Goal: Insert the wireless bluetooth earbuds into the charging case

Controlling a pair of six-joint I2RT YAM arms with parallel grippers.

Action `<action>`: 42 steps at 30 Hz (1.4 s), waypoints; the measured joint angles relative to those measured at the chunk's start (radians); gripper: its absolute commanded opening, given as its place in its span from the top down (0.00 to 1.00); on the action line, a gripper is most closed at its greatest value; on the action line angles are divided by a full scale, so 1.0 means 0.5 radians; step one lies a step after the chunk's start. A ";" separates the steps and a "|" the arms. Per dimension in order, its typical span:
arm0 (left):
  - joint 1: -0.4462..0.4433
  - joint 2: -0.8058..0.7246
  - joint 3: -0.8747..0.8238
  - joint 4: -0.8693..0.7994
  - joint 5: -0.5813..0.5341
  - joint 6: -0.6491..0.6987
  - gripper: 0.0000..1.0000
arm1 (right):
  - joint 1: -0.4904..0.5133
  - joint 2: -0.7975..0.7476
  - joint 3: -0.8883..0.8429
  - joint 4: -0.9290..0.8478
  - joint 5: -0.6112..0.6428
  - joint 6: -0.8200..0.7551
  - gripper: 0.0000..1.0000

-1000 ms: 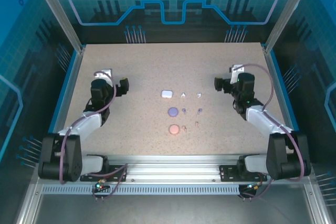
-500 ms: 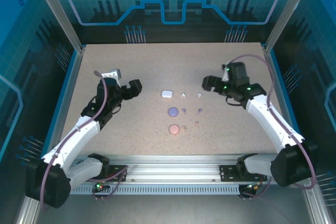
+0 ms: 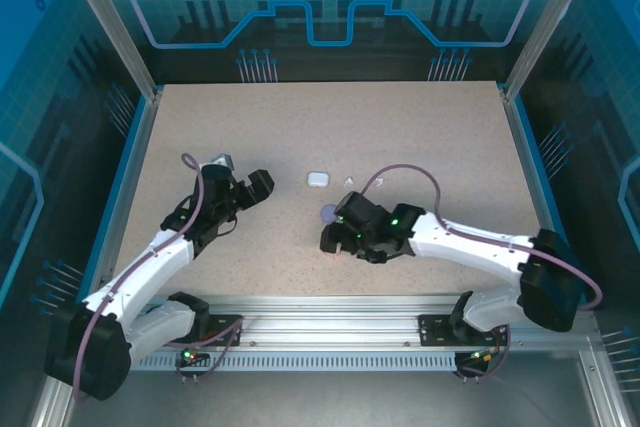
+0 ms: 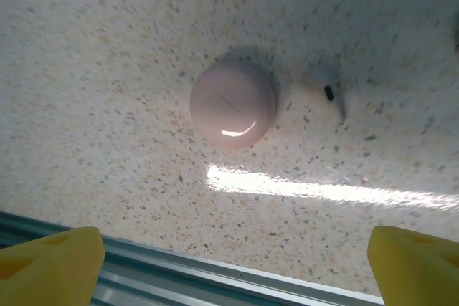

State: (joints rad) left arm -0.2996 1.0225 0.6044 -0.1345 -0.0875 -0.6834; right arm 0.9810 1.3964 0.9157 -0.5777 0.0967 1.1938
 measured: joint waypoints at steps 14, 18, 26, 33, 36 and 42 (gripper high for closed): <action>0.001 0.158 0.081 -0.123 0.052 0.009 0.01 | 0.105 0.494 0.258 0.094 0.070 0.314 0.03; 0.000 0.158 0.099 -0.142 0.052 0.009 0.01 | 0.105 0.578 0.347 0.093 0.070 0.323 0.03; 0.001 0.134 0.121 -0.179 0.052 0.014 0.01 | 0.092 0.697 0.439 0.021 0.072 0.336 0.02; 0.001 0.079 0.124 -0.188 0.052 0.017 0.01 | 0.079 0.774 0.510 -0.042 0.077 0.334 0.01; 0.001 0.077 0.124 -0.188 0.053 0.017 0.01 | 0.064 0.814 0.558 -0.071 0.092 0.327 0.02; 0.001 0.076 0.124 -0.188 0.066 0.016 0.01 | 0.047 0.906 0.678 -0.132 0.108 0.287 0.01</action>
State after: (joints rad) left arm -0.2993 1.0607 0.6666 -0.2283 -0.0544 -0.6754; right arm 1.0046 1.8496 1.2545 -0.6437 0.1509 1.3373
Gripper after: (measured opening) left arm 0.987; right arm 0.985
